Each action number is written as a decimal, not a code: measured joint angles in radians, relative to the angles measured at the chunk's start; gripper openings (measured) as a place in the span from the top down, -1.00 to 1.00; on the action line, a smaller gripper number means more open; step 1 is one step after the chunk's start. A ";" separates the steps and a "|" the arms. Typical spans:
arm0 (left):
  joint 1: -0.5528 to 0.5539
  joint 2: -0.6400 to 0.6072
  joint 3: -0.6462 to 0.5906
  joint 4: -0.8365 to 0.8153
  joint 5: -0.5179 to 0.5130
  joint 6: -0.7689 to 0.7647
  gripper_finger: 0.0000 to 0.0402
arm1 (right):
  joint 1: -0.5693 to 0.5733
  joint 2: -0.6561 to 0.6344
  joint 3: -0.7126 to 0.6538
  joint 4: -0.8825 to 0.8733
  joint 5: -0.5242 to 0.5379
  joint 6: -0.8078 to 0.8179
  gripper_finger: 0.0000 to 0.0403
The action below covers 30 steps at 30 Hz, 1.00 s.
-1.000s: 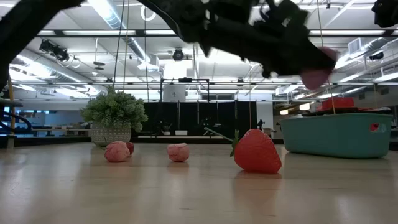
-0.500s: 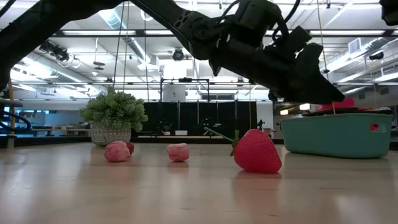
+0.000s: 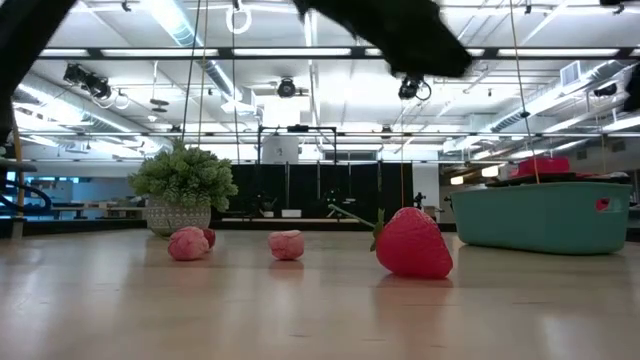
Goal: Pick and placing Produce into tupperware
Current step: Put the strawberry in the basket
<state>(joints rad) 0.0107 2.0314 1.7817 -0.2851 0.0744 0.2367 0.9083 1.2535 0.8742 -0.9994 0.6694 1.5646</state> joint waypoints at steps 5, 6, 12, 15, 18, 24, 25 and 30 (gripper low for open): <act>0.014 -0.209 0.000 -0.290 -0.003 0.010 0.12 | -0.004 0.050 0.000 0.246 0.142 -0.296 0.08; 0.015 -0.247 0.000 -0.341 -0.002 0.006 0.12 | -0.008 0.062 0.000 0.297 0.159 -0.355 0.08; 0.019 -0.431 0.000 -0.679 -0.002 -0.106 0.11 | -0.087 0.146 0.000 0.548 0.170 -0.705 0.08; 0.004 -0.473 -0.009 -0.821 -0.005 -0.203 0.13 | -0.158 0.196 0.000 0.626 0.143 -0.805 0.08; -0.030 -0.507 -0.060 -0.844 -0.064 -0.272 0.15 | -0.238 0.250 0.000 0.673 0.060 -0.830 0.08; -0.115 -0.535 -0.235 -0.794 -0.242 -0.341 0.20 | -0.349 0.363 0.000 0.826 -0.159 -0.922 0.08; -0.125 -0.535 -0.261 -0.781 -0.264 -0.349 0.21 | -0.361 0.379 0.000 0.878 -0.195 -0.955 0.08; -0.146 -0.535 -0.351 -0.752 -0.346 -0.357 0.26 | -0.418 0.440 0.000 1.081 -0.348 -1.043 0.08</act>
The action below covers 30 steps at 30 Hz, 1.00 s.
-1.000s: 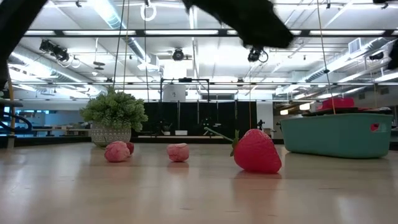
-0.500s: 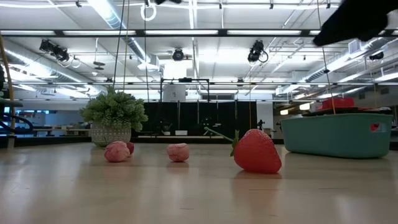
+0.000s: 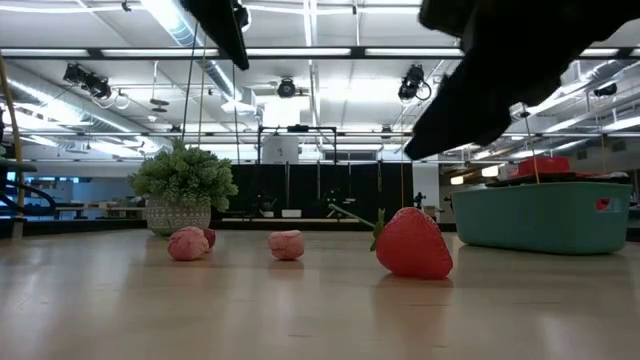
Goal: Pick and placing Produce into tupperware
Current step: Put the strawberry in the basket
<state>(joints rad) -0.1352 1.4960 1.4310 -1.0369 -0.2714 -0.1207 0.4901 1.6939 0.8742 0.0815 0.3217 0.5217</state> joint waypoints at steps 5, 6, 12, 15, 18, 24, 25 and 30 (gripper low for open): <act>0.004 0.000 -0.014 0.016 -0.006 0.005 0.31 | -0.059 0.061 0.024 0.010 -0.103 -0.021 0.08; 0.004 0.000 -0.014 0.016 -0.005 0.013 0.32 | -0.070 0.074 0.037 0.012 -0.128 -0.027 0.08; 0.004 0.000 -0.014 0.016 -0.005 0.033 0.37 | -0.112 0.161 0.124 0.013 -0.248 -0.103 0.08; 0.004 0.000 -0.014 0.016 -0.005 0.031 0.38 | -0.126 0.204 0.159 0.012 -0.298 -0.107 0.08; 0.004 0.000 -0.014 0.016 -0.005 0.030 0.38 | -0.133 0.237 0.187 0.000 -0.308 -0.129 0.08; 0.002 0.000 -0.014 0.018 -0.005 0.027 0.37 | -0.146 0.260 0.202 -0.031 -0.326 -0.156 0.09; 0.002 0.000 -0.014 0.020 -0.005 0.027 0.37 | -0.148 0.261 0.202 -0.036 -0.328 -0.158 0.10; 0.002 0.000 -0.014 0.022 -0.005 0.027 0.41 | -0.148 0.261 0.202 -0.050 -0.324 -0.157 0.24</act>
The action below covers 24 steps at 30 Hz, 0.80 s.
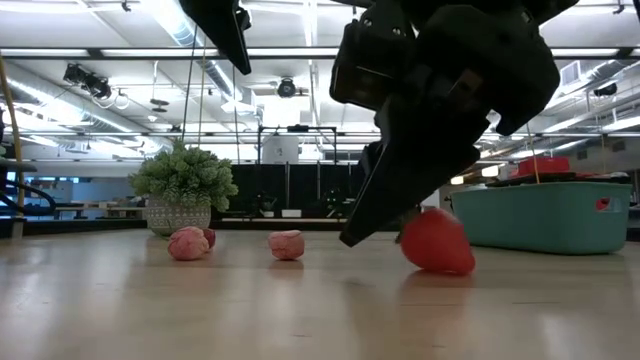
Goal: Pick and placing Produce into tupperware
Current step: Put the strawberry in the basket
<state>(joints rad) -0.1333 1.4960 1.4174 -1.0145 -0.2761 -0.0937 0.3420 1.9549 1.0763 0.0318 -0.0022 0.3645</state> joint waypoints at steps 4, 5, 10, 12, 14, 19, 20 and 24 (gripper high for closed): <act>0.000 0.000 0.000 0.001 0.000 0.000 0.43 | 0.000 0.000 0.000 -0.004 0.000 0.006 0.50; 0.000 0.000 0.000 0.001 0.000 0.000 0.43 | 0.000 0.000 0.000 -0.008 0.000 0.008 0.59; 0.000 0.000 0.000 0.001 0.000 0.000 0.41 | 0.000 0.000 0.000 -0.011 0.000 0.009 0.95; 0.000 0.000 0.000 0.001 0.000 0.000 0.41 | 0.000 0.000 0.000 -0.011 0.000 0.018 0.94; 0.000 0.000 0.000 0.001 0.000 0.000 0.43 | 0.000 0.000 0.000 -0.010 0.008 0.029 0.92; 0.000 0.000 0.000 0.001 0.000 0.000 0.45 | -0.002 -0.009 -0.002 -0.013 0.076 0.032 0.97; 0.000 0.000 0.000 0.001 0.000 0.000 0.45 | -0.004 -0.019 -0.001 -0.014 0.094 0.030 0.97; 0.000 0.000 0.000 0.002 0.000 0.000 0.43 | -0.012 -0.116 0.008 -0.028 0.194 0.021 0.98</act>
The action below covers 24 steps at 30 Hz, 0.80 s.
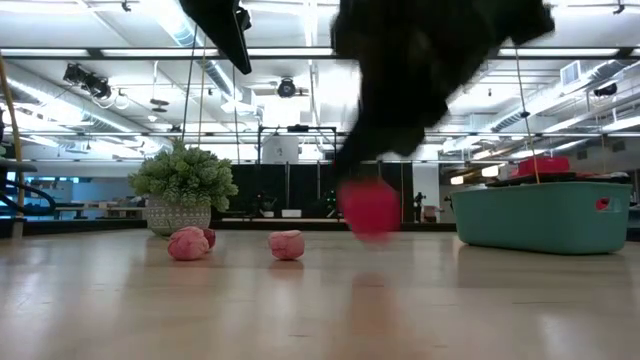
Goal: Pick and placing Produce into tupperware
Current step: Put the strawberry in the basket
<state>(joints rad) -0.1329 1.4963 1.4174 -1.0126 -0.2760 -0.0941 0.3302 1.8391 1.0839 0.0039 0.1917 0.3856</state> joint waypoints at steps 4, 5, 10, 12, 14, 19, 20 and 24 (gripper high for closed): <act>0.000 0.000 0.000 0.000 0.000 0.000 0.45 | -0.001 -0.161 0.001 -0.126 0.137 -0.019 0.99; 0.000 0.000 0.000 -0.001 0.000 0.000 0.46 | 0.000 -0.206 0.002 -0.175 0.180 -0.017 0.99; 0.000 0.000 0.001 -0.002 0.000 -0.005 0.47 | 0.015 -0.384 0.002 -0.462 0.376 0.092 0.99; 0.000 0.000 0.001 -0.002 0.000 -0.004 0.47 | 0.023 -0.428 0.002 -0.582 0.429 0.167 0.99; 0.000 0.000 0.001 -0.002 0.000 -0.002 0.47 | 0.027 -0.454 0.002 -0.701 0.474 0.256 0.99; 0.000 0.000 0.001 -0.001 0.000 -0.002 0.47 | 0.038 -0.460 -0.033 -0.848 0.522 0.424 1.00; 0.000 0.000 0.001 -0.001 0.000 -0.002 0.47 | 0.038 -0.460 -0.049 -0.838 0.522 0.442 1.00; 0.000 0.000 0.001 -0.001 0.000 -0.001 0.47 | 0.039 -0.459 -0.134 -0.828 0.517 0.534 1.00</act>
<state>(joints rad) -0.1329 1.4963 1.4181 -1.0138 -0.2756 -0.0954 0.3691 1.3800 0.9502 -0.8242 0.7086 0.9201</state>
